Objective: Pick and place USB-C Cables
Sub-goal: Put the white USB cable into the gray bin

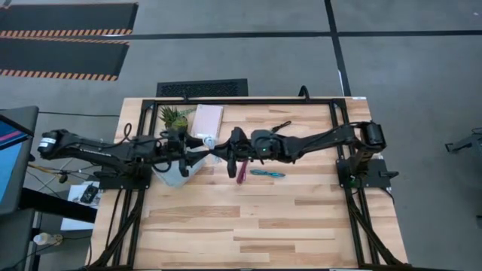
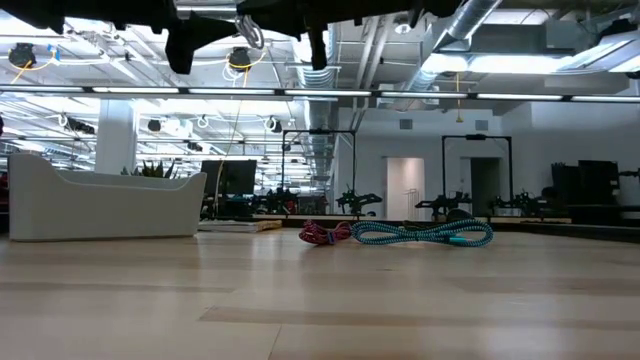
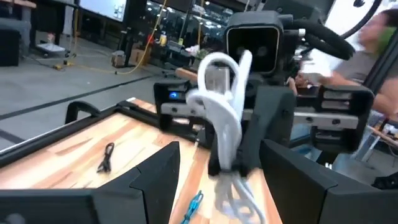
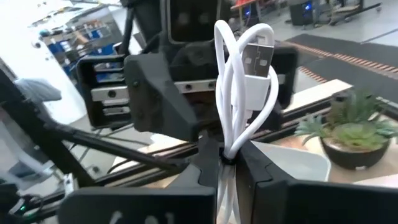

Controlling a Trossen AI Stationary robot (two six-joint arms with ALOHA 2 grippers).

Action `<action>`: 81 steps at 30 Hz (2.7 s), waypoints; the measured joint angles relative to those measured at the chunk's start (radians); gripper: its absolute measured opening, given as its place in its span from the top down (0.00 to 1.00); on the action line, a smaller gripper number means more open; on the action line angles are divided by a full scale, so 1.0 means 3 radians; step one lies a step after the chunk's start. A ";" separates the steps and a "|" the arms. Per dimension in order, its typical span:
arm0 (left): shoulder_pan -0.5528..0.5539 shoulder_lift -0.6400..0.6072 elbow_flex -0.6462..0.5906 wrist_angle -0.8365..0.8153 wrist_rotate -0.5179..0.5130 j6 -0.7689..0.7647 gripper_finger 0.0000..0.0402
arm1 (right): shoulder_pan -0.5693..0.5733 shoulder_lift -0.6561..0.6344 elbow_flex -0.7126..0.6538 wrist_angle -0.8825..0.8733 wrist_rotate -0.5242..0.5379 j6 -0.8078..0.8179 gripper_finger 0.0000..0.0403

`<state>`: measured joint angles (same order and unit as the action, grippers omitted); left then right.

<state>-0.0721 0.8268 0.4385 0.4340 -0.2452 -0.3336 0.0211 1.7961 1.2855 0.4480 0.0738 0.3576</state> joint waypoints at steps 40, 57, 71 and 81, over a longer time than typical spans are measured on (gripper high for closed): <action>0.0133 0.0145 0.0000 0.0212 0.0072 0.0217 0.99 | 0.0031 0.0037 0.0019 -0.0104 0.0198 0.0098 0.79; 0.0127 -0.0165 0.0591 -0.1168 -0.0119 0.0259 1.00 | -0.0005 -0.0144 0.0006 -0.0407 0.0209 -0.0038 0.46; -0.0204 -0.0623 0.0959 -0.3171 -0.0742 -0.0599 1.00 | 0.0064 -0.1378 0.0017 -0.1852 0.0586 -0.0265 0.46; -0.0562 -0.0696 0.0961 -0.4242 -0.1098 -0.1362 1.00 | 0.0410 -0.2010 0.0004 -0.3033 0.1866 -0.0090 0.47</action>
<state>-0.2409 0.6181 0.7269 -0.8385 -0.5746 -0.7421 0.1440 1.1933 1.2865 -0.4617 0.6335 0.3308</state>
